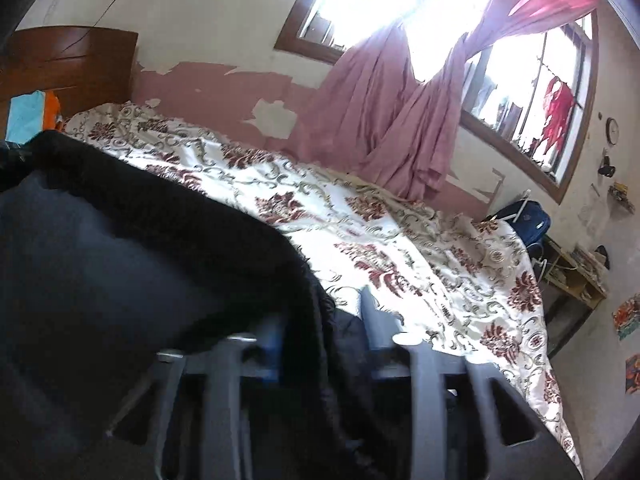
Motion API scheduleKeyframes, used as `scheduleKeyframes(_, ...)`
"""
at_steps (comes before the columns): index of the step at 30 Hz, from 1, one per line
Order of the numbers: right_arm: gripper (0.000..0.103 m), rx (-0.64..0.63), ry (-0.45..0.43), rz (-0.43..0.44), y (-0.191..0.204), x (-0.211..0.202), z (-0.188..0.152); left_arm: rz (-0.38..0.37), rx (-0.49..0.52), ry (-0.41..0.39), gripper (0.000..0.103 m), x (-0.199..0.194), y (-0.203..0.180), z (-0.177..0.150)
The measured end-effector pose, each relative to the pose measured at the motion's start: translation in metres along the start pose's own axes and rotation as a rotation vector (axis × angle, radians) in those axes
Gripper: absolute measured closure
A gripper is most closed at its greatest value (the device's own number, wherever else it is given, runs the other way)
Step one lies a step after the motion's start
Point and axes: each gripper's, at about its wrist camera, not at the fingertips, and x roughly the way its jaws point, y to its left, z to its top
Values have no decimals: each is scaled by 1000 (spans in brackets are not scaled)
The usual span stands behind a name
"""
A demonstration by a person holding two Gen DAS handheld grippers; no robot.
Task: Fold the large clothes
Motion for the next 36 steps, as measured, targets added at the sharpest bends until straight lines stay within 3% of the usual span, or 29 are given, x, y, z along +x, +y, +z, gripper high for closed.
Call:
scheduleKeyframes(1, 43, 22, -21, -4, -3, -4, 3, 8, -5, -9, 65, -4, 0, 2)
scheduleKeyframes(3, 39, 55, -37, -9, -9, -9, 5, 38, -17, -85, 24, -22, -2, 6)
scheduleKeyframes(4, 39, 74, -46, -8, -13, -14, 6, 54, -33, -167, 20, -40, -3, 7)
scheduleKeyframes(6, 35, 94, -65, -5, -18, -24, 6, 53, -51, -233, 13, -58, -3, 11)
scheduleKeyframes(11, 9, 140, -134, 109, -23, -71, -14, 74, 88, -230, 3, -87, -32, -8)
scheduleKeyframes(16, 7, 170, -90, 279, -5, -84, -56, 41, 214, -131, 2, -76, -58, -62)
scheduleKeyframes(19, 7, 166, -36, 297, 4, -68, -68, 28, 251, -97, 2, -57, -66, -81)
scheduleKeyframes(23, 7, 152, 33, 259, 7, -26, -64, 139, 284, -81, 2, -24, -66, -70)
scheduleKeyframes(26, 7, 181, 106, 257, 2, 7, -58, 175, 234, -40, 2, 4, -54, -56)
scheduleKeyframes(29, 7, 176, 125, 251, 4, 31, -54, 173, 182, -27, 0, 24, -43, -52)
scheduleKeyframes(36, 1, 145, 199, 289, 24, 79, -56, 168, 191, 13, 0, 60, -40, -56)
